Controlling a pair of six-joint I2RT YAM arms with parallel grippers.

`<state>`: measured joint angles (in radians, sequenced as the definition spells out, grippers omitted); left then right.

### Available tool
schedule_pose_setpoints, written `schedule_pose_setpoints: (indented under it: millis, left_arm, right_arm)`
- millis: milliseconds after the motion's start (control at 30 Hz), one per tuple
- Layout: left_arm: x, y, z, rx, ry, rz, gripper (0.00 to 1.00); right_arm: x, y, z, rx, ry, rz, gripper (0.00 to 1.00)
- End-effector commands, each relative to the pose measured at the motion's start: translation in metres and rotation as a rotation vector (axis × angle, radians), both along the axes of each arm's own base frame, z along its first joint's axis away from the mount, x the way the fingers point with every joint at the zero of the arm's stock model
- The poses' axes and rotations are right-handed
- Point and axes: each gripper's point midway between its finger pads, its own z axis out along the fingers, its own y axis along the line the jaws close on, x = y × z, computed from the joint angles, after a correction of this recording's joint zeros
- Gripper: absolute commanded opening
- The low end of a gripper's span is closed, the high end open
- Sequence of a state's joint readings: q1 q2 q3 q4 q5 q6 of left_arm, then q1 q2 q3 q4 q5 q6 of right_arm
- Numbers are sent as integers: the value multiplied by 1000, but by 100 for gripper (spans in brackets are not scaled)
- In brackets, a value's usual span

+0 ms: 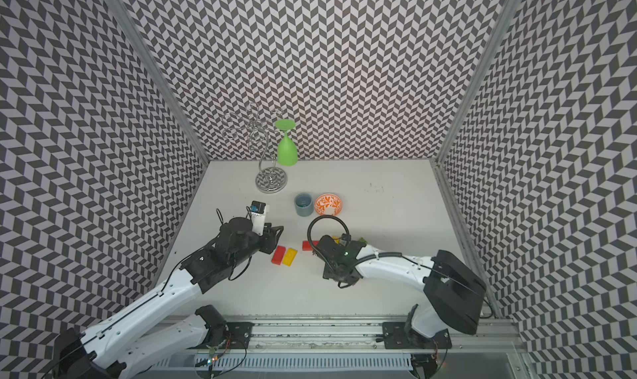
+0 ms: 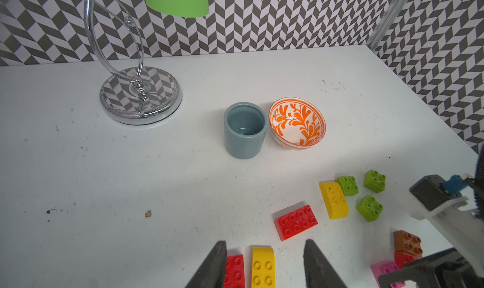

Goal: Assemble the letter s with lego
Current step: Pick up the lego brick from the center of the board.

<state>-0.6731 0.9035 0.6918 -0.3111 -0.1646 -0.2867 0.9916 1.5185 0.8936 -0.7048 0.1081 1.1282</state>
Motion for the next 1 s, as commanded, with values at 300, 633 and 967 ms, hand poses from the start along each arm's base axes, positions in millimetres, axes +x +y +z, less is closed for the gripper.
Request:
schedule_pose_setpoints:
  millis: [300,633,967]
  left_arm:
    - [3,4,1,-1,1,27,49]
    - [3,6,1,0,4,34,49]
    - [3,6,1,1,5,38,49]
  right_arm:
    - [0,-4,-15,-35,28,-14,49]
    - [-2,-8,-20,-60,36,-15,43]
    - [-1,-13,-23,-104,37,-8,36]
